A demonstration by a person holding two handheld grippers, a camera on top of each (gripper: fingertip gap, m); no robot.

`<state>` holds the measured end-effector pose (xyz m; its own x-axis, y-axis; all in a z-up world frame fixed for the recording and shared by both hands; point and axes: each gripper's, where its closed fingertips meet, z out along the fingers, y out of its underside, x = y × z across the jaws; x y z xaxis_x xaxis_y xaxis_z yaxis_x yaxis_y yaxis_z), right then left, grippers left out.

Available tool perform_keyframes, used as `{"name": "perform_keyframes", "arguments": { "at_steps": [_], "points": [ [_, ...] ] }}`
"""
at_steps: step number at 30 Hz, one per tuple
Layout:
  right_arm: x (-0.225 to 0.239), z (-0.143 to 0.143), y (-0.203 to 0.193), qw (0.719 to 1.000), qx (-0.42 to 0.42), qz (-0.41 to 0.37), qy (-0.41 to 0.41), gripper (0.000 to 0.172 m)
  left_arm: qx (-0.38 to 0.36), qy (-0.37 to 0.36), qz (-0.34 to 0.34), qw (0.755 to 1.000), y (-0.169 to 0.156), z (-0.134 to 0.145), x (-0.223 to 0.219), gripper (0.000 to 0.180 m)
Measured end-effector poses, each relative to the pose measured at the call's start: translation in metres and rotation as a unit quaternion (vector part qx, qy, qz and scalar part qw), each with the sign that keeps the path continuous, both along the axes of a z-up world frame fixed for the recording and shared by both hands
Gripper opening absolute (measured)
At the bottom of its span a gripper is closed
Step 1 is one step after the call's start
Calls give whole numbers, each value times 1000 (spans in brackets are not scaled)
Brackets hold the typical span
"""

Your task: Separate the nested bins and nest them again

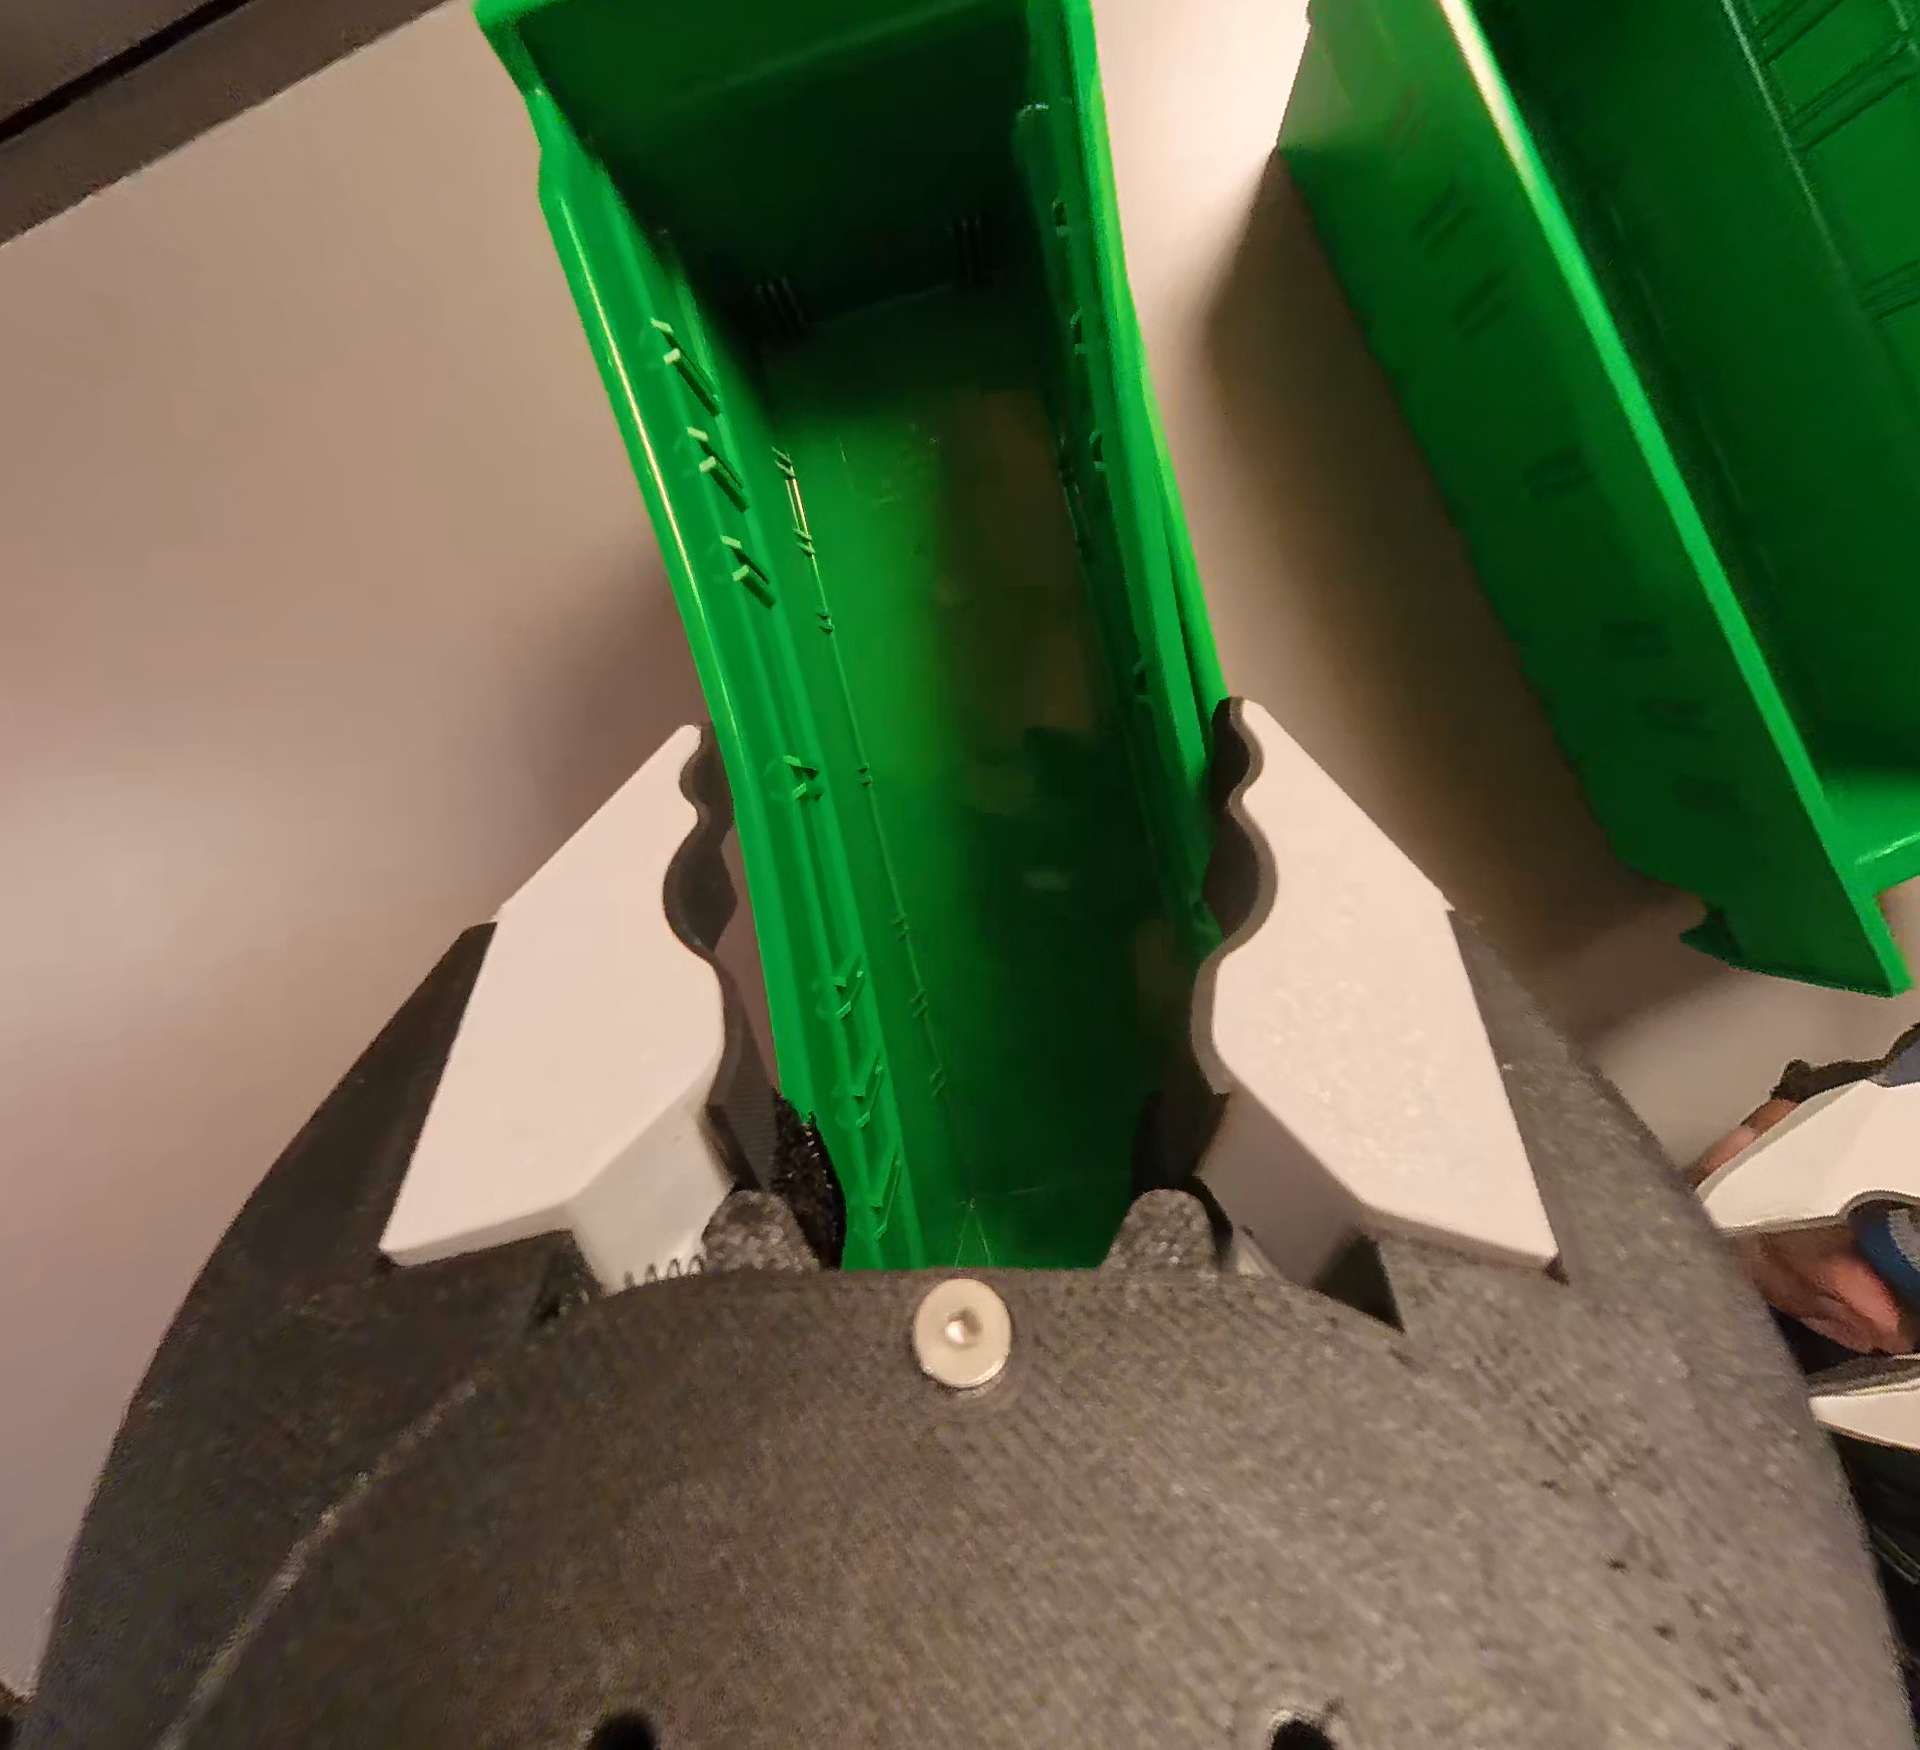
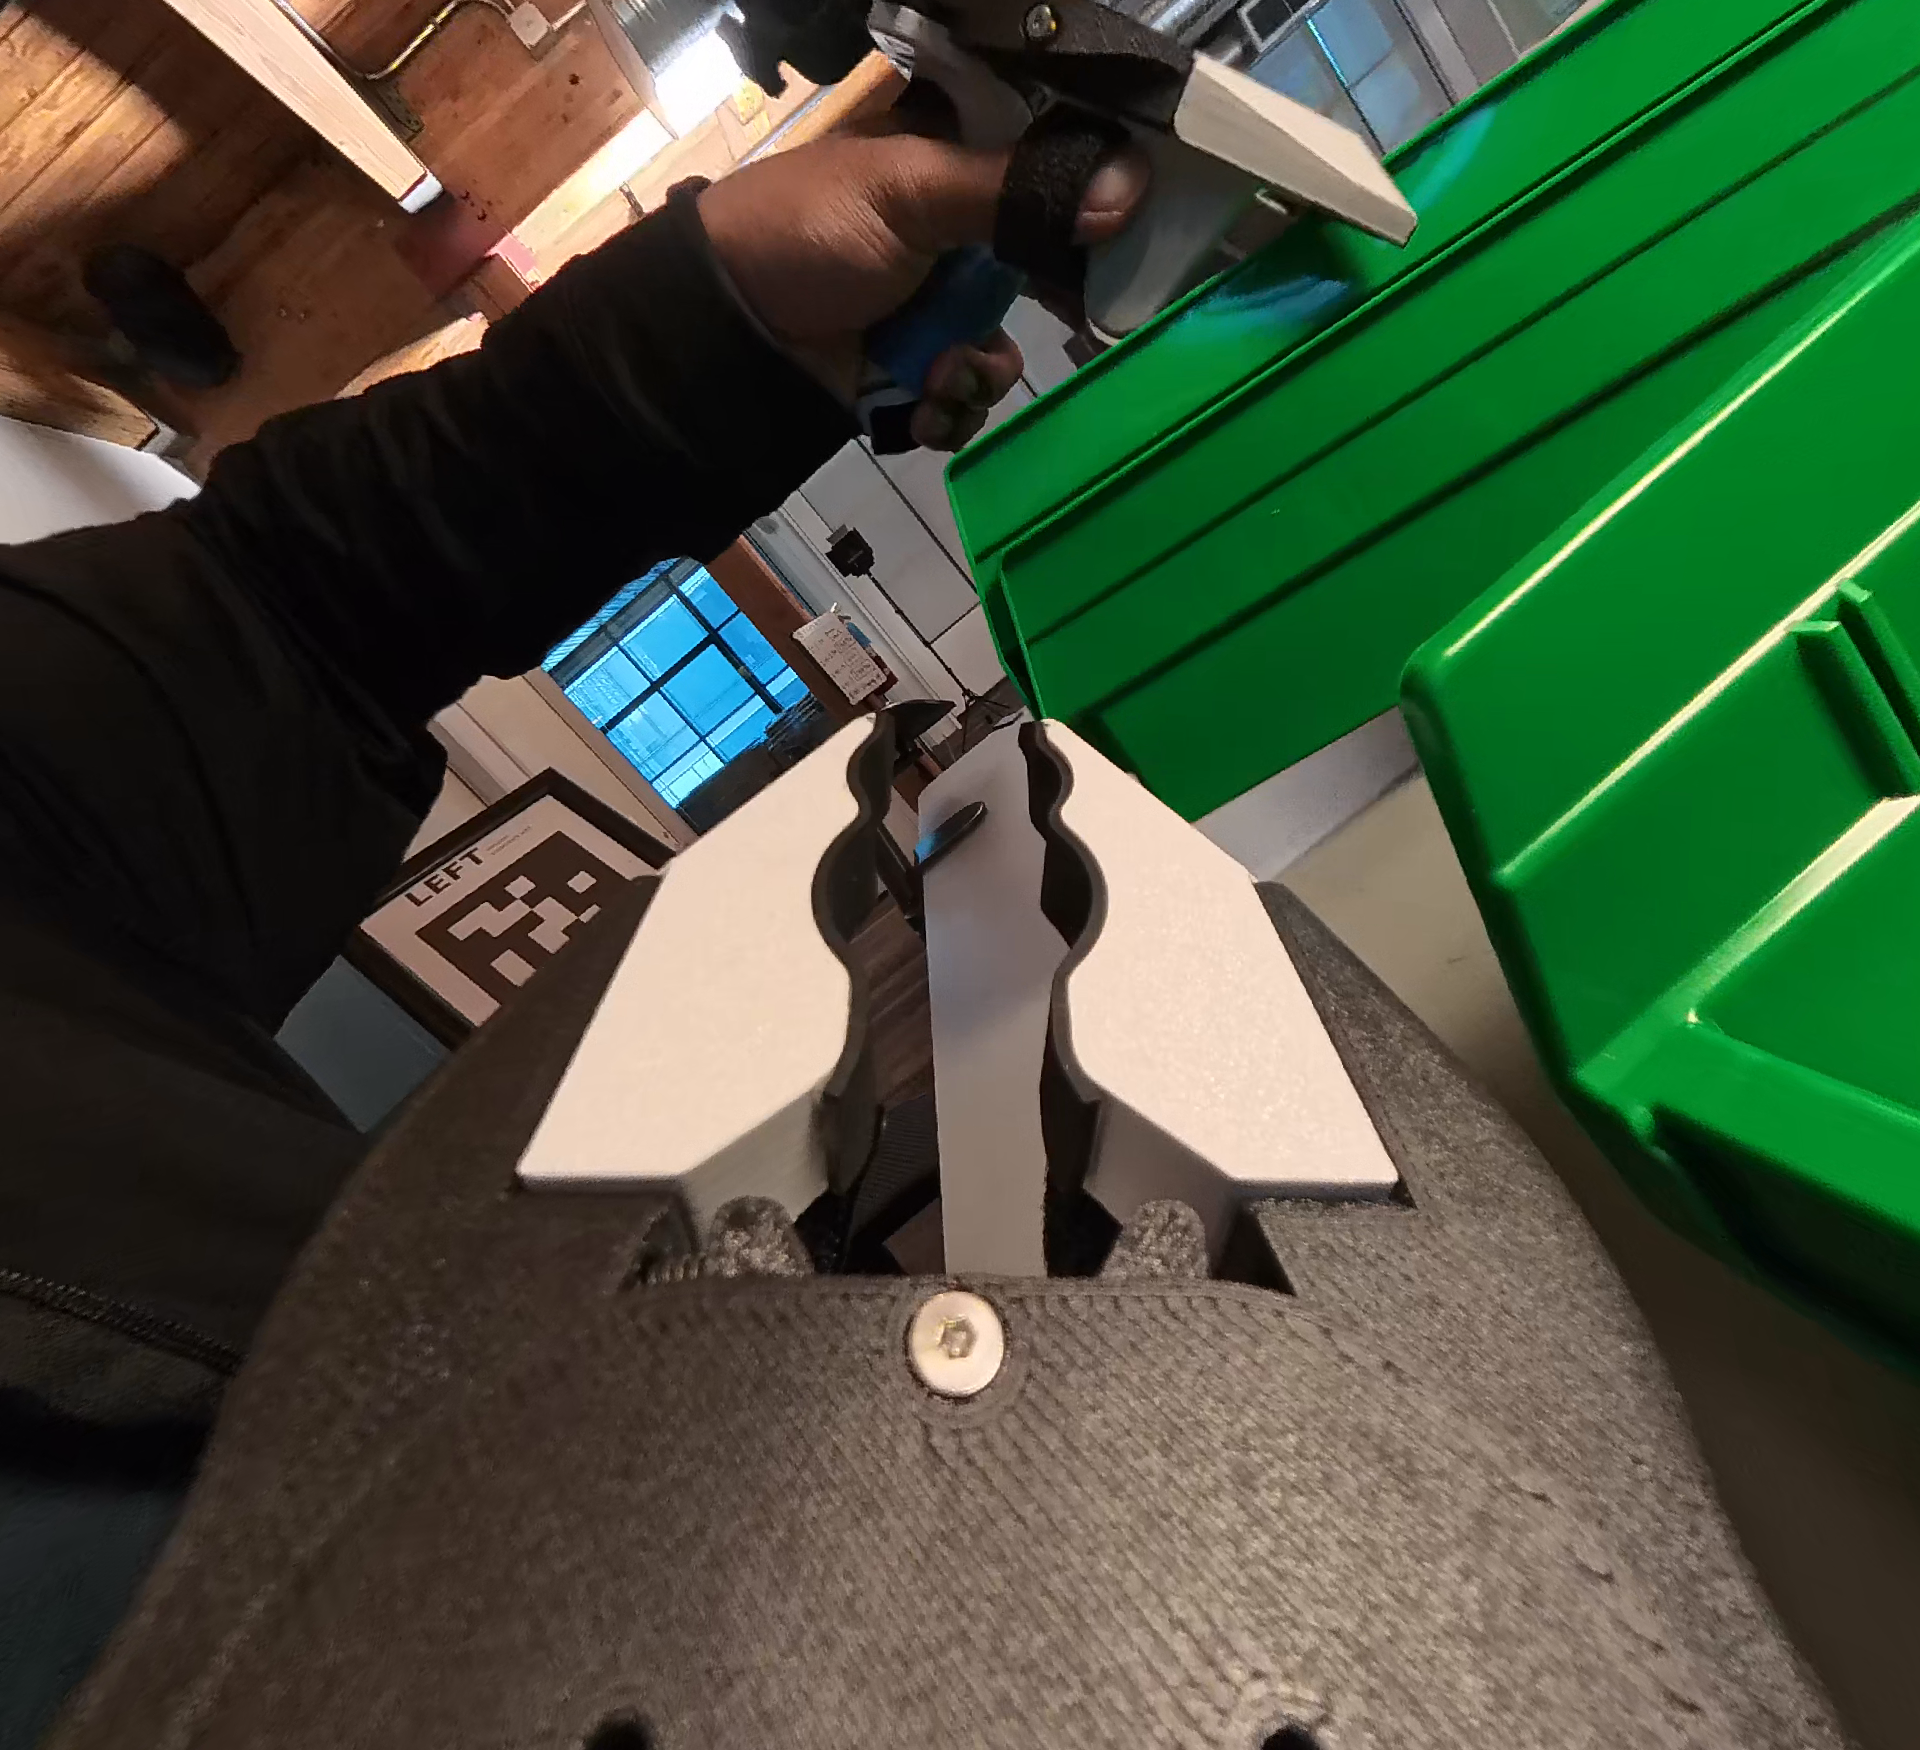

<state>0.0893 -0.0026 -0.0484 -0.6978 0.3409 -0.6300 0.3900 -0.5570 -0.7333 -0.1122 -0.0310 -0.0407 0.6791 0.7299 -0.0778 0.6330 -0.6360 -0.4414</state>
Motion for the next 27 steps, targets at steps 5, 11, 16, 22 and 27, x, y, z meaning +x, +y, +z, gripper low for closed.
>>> {"name": "perform_keyframes", "arguments": {
  "at_steps": [5,11,16,22,27],
  "points": [
    [1,1,1,1000,-7,2,1,25,-6,-4,-7,1000,2,-2,3,91],
    [1,2,2,1000,-8,3,2,24,3,-10,-10,1000,4,0,3,93],
    [2,1,1,1000,-8,4,2,25,8,-6,-16,1000,7,2,3,91],
    [2,1,1,1000,-5,5,2,24,12,-7,-17,1000,9,0,2,92],
    [2,-1,-2,1000,4,7,0,25,22,-6,-19,1000,13,0,3,92]
  ]
}}
